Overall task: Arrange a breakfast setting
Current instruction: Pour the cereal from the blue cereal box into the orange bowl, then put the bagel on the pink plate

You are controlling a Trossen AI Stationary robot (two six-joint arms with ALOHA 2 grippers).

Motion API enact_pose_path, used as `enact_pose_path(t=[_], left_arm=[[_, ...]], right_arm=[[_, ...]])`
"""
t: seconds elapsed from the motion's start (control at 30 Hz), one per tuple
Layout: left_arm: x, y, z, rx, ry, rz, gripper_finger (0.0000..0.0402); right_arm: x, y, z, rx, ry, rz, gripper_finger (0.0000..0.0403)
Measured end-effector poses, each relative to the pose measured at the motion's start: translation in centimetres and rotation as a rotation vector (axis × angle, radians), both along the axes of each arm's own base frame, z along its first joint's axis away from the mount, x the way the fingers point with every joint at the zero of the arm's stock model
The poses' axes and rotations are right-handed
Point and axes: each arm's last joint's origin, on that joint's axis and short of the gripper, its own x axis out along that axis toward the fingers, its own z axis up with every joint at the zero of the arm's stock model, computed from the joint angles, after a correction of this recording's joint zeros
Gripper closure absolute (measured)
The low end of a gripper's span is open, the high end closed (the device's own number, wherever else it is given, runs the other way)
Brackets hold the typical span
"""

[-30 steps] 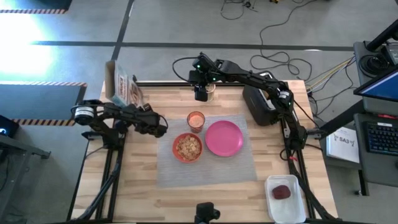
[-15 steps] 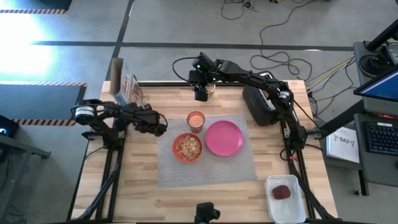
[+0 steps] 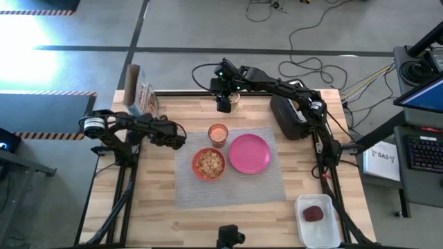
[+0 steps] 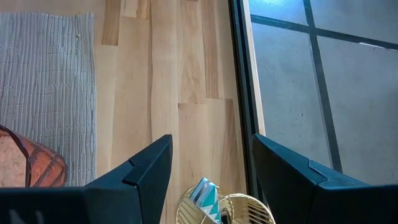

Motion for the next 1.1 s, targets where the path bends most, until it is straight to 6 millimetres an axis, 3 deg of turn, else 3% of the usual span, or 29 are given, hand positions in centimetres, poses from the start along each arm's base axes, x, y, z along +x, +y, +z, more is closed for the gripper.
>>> enact_pose_path(t=[0.37, 0.7, 0.87, 1.1], left_arm=[[0.9, 0.0, 0.6, -0.06, -0.033, 0.018, 0.0139], [3.1, -0.6, 2.1, -0.354, -0.147, 0.117, 0.01], [4.6, -1.9, 2.8, -0.415, -0.209, 0.012, 0.0097], [6.3, -6.2, 3.4, -0.237, -0.356, -0.267, 0.0097]], right_arm=[[0.0, 0.0, 0.0, 0.0, 0.0, 0.0, 0.0193], [0.0, 0.0, 0.0, 0.0, 0.0, 0.0, 0.0193], [0.0, 0.0, 0.0, 0.0, 0.0, 0.0, 0.0193], [0.0, 0.0, 0.0, 0.0, 0.0, 0.0, 0.0193]])
